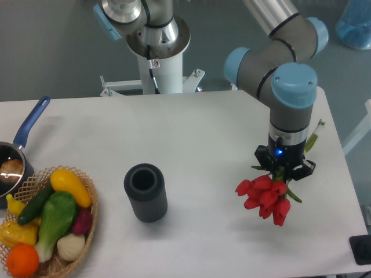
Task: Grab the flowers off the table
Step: 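Lift the gripped tulips up off the table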
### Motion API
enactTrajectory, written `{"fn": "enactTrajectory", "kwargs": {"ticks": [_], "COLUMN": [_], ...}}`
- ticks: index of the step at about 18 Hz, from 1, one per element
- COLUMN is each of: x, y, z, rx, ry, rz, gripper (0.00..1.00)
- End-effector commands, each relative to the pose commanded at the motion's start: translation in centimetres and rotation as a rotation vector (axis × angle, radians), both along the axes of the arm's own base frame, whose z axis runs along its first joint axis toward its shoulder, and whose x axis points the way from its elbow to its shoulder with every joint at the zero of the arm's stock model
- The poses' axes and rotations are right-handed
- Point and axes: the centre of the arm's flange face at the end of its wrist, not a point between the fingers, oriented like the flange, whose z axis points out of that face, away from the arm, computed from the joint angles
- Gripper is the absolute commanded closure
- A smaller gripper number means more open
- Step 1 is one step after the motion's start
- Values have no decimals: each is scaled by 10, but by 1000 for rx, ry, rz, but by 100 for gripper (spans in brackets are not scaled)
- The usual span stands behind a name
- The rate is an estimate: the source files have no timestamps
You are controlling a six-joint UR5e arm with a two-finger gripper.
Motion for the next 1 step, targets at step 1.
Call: {"fn": "enactTrajectory", "kwargs": {"ticks": [1], "x": [-2], "y": [-3], "z": [3], "rx": [-3], "ry": [-3], "rz": [5], "gripper": [87]}}
